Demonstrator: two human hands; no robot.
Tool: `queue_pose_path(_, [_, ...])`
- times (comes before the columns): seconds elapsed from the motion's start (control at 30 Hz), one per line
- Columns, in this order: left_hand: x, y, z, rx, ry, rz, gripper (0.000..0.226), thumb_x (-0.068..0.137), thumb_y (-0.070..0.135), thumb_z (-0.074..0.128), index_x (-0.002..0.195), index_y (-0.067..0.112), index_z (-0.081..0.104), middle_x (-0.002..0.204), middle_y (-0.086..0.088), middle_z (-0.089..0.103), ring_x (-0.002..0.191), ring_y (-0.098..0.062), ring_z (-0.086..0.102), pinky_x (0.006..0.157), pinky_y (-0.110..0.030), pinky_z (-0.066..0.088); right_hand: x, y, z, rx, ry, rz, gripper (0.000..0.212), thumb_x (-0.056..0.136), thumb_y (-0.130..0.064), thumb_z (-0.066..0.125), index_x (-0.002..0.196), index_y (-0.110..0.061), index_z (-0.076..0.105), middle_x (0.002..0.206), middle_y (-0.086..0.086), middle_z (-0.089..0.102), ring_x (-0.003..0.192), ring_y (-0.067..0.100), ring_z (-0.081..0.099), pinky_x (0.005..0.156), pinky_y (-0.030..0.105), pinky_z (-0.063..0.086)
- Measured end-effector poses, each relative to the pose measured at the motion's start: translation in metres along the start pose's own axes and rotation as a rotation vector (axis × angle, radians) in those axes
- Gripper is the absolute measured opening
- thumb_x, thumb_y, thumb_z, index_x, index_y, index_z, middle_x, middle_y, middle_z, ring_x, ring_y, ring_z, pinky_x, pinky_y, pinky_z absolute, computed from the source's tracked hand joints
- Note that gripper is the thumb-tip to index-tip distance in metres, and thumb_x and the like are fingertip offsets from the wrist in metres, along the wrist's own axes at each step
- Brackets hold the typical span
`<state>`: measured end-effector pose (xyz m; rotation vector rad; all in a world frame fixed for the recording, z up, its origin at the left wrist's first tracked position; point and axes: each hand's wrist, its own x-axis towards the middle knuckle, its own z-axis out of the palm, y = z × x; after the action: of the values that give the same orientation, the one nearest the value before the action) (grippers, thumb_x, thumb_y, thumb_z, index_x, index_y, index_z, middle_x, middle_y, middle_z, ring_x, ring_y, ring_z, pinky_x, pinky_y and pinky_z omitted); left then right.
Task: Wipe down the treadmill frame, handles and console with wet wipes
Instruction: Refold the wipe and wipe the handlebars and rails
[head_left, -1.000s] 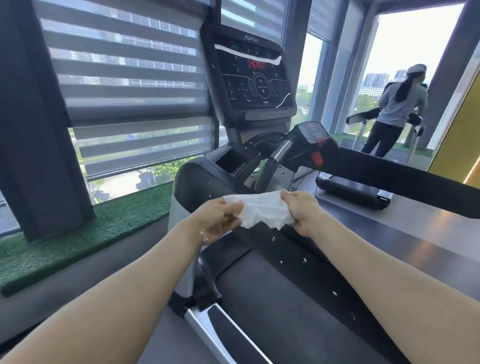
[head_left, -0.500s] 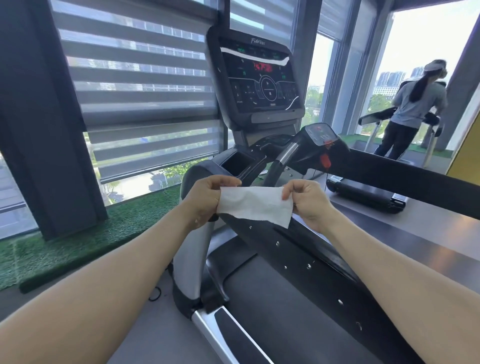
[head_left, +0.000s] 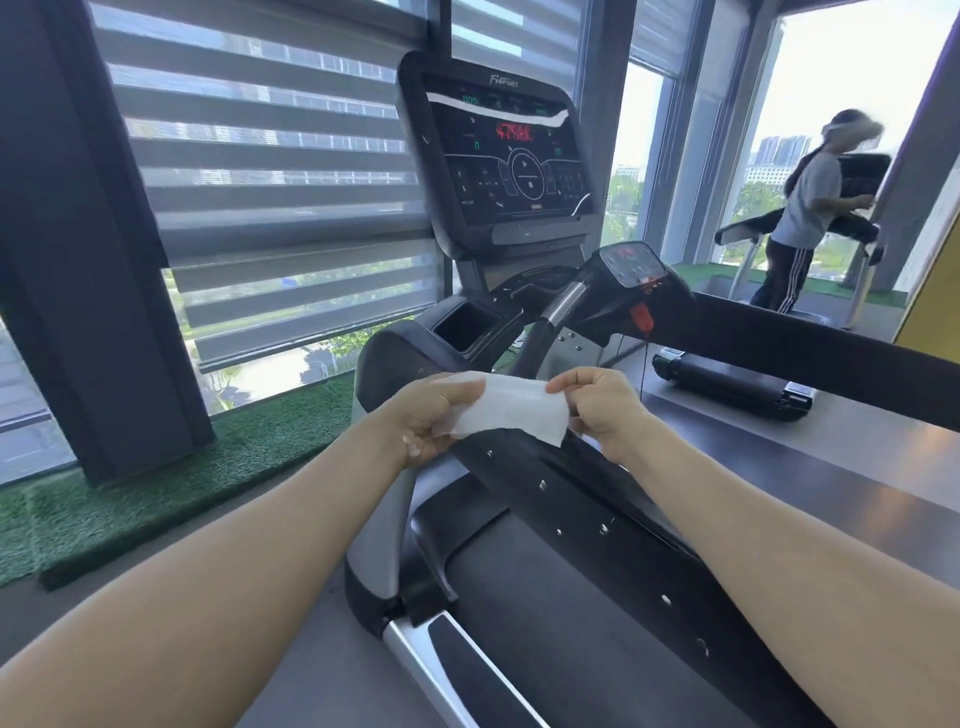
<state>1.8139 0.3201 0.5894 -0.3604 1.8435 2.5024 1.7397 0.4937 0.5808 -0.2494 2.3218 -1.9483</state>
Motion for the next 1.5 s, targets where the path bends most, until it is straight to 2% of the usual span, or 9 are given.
queue_pose_path(0.3, [0.004,-0.011,0.019,0.234,0.236,0.176,0.006,0.094,0.007,0.056,0.090,0.008,0.060,0.082,-0.012,0.061,0.068,-0.021,0.056,0.055,-0.026,0.051,-0.019,-0.004,0.034,0.186,-0.318,0.147,0.021,0.101,-0.018,0.045,0.089,-0.005,0.058,0.084,0.010,0.061,0.070,0.017,0.058,0.062,0.022,0.052])
queue_pose_path(0.37, [0.001,-0.014,0.023,0.240,0.196,0.154,0.012,0.096,0.011,0.054,0.086,0.012,0.060,0.085,-0.015,0.064,0.071,-0.027,0.058,0.049,-0.026,0.054,-0.021,-0.006,0.039,0.292,-0.309,0.198,0.024,0.101,-0.019,0.042,0.097,-0.002,0.058,0.085,0.011,0.063,0.071,0.021,0.061,0.059,0.027,0.053])
queue_pose_path(0.47, [0.005,-0.016,0.023,0.220,0.182,0.151,0.008,0.094,0.013,0.057,0.087,0.011,0.060,0.092,-0.017,0.064,0.080,-0.031,0.061,0.077,-0.048,0.057,-0.019,-0.009,0.040,0.406,-0.221,0.219,0.029,0.101,-0.011,0.040,0.117,0.008,0.054,0.095,0.017,0.064,0.075,0.026,0.062,0.059,0.033,0.052])
queue_pose_path(0.63, [0.014,-0.019,0.020,0.205,0.320,0.128,0.028,0.082,0.020,0.074,0.101,0.009,0.057,0.109,-0.013,0.063,0.094,-0.024,0.063,0.070,-0.031,0.054,-0.016,-0.018,0.031,0.570,-0.142,0.224,0.030,0.102,-0.005,0.034,0.125,0.006,0.049,0.121,0.024,0.057,0.100,0.037,0.058,0.077,0.046,0.049])
queue_pose_path(0.77, [0.014,-0.021,0.029,0.025,0.148,-0.029,0.017,0.088,0.023,0.066,0.097,0.008,0.063,0.095,-0.006,0.068,0.089,-0.016,0.064,0.082,-0.032,0.053,-0.011,-0.019,0.027,0.579,-0.161,0.172,0.030,0.102,-0.008,0.034,0.126,0.004,0.049,0.127,0.025,0.056,0.078,0.025,0.059,0.073,0.042,0.050])
queue_pose_path(1.07, [0.015,-0.018,0.033,-0.044,0.154,0.099,0.012,0.093,-0.002,0.053,0.083,0.004,0.054,0.062,-0.001,0.060,0.060,-0.008,0.059,0.056,-0.016,0.054,-0.004,-0.007,0.010,0.418,-0.262,-0.001,0.024,0.086,0.017,0.051,0.085,-0.004,0.064,0.076,0.007,0.067,0.067,0.019,0.063,0.058,0.024,0.058])
queue_pose_path(1.2, [0.016,-0.021,0.035,-0.471,0.223,0.073,0.011,0.094,0.007,0.054,0.091,-0.002,0.059,0.079,-0.008,0.059,0.065,-0.010,0.056,0.055,-0.016,0.055,0.000,-0.005,0.021,0.361,-0.196,-0.109,0.030,0.079,0.018,0.060,0.065,-0.008,0.068,0.062,0.005,0.067,0.062,0.021,0.061,0.062,0.026,0.055])
queue_pose_path(1.33, [0.011,-0.030,0.039,-0.675,0.114,0.026,0.051,0.085,0.047,0.062,0.100,-0.002,0.059,0.082,-0.012,0.062,0.076,-0.019,0.064,0.064,-0.025,0.059,0.006,-0.002,0.030,0.243,-0.086,-0.206,0.025,0.077,0.014,0.064,0.068,-0.009,0.070,0.066,0.000,0.065,0.059,0.009,0.060,0.056,0.014,0.051])
queue_pose_path(1.5, [0.021,-0.038,0.036,-0.556,0.292,0.047,0.015,0.091,0.011,0.060,0.101,0.000,0.061,0.068,-0.008,0.065,0.056,-0.013,0.065,0.054,-0.021,0.055,0.011,0.013,0.039,-0.065,-0.130,-0.362,0.021,0.079,0.008,0.061,0.084,-0.008,0.075,0.070,-0.010,0.063,0.065,0.000,0.058,0.062,0.011,0.047])
